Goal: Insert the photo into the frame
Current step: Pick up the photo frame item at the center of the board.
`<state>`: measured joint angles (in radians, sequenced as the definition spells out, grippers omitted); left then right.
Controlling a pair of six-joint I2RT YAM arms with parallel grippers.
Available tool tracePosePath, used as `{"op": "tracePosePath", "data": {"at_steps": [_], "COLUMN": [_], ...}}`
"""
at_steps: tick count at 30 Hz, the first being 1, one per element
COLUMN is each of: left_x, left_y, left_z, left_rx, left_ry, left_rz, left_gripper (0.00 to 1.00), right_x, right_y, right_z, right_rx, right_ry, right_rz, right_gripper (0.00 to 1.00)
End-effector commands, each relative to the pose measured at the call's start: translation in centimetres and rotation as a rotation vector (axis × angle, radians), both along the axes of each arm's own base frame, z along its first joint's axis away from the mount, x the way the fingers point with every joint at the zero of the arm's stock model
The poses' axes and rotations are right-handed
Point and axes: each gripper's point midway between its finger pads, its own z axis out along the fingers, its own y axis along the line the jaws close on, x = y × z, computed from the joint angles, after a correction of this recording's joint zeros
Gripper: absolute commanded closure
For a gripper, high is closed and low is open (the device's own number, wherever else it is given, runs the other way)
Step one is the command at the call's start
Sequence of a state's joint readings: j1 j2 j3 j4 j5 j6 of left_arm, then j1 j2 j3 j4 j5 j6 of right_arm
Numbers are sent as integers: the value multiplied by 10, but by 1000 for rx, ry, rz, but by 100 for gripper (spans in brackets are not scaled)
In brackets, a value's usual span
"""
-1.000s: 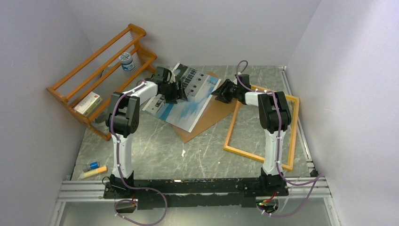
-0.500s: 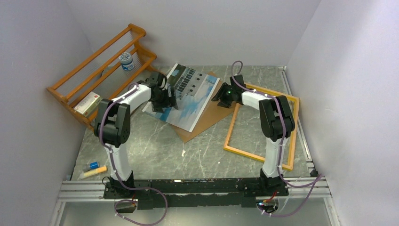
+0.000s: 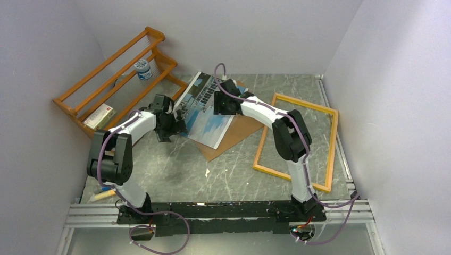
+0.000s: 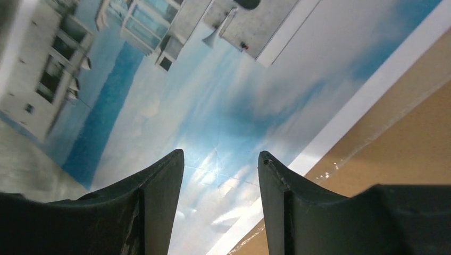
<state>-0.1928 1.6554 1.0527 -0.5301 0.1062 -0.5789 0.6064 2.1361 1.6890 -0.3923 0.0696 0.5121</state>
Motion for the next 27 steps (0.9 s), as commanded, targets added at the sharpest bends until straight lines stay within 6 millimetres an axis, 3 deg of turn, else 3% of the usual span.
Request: {"op": "tracePosePath", "data": {"at_steps": [1,7,14,19,27], "left_x": [19,20,20,23,19], "left_y": [2,1,-2,4,3], "left_z": [25,17,7,5,-19], "left_rx": [-97,-210,-337,-388,-577], "left_ry": [-164,-192,-240,-299,-339], "left_rz": [38,99,199,279,401], "left_gripper": [6,6,7,6,6], "right_x": [-10,-32,-57,-76,-99], "right_y": [-3,5,-6,-19,-15], "right_z": [-23,-56,-97,-114,-135], "right_rx": [-220,-281,-339,-377,-330], "right_ry": [-13,53,175,234,336], "right_rz": [62,127,162,181,216], "right_gripper": [42,40,44,44,46]}}
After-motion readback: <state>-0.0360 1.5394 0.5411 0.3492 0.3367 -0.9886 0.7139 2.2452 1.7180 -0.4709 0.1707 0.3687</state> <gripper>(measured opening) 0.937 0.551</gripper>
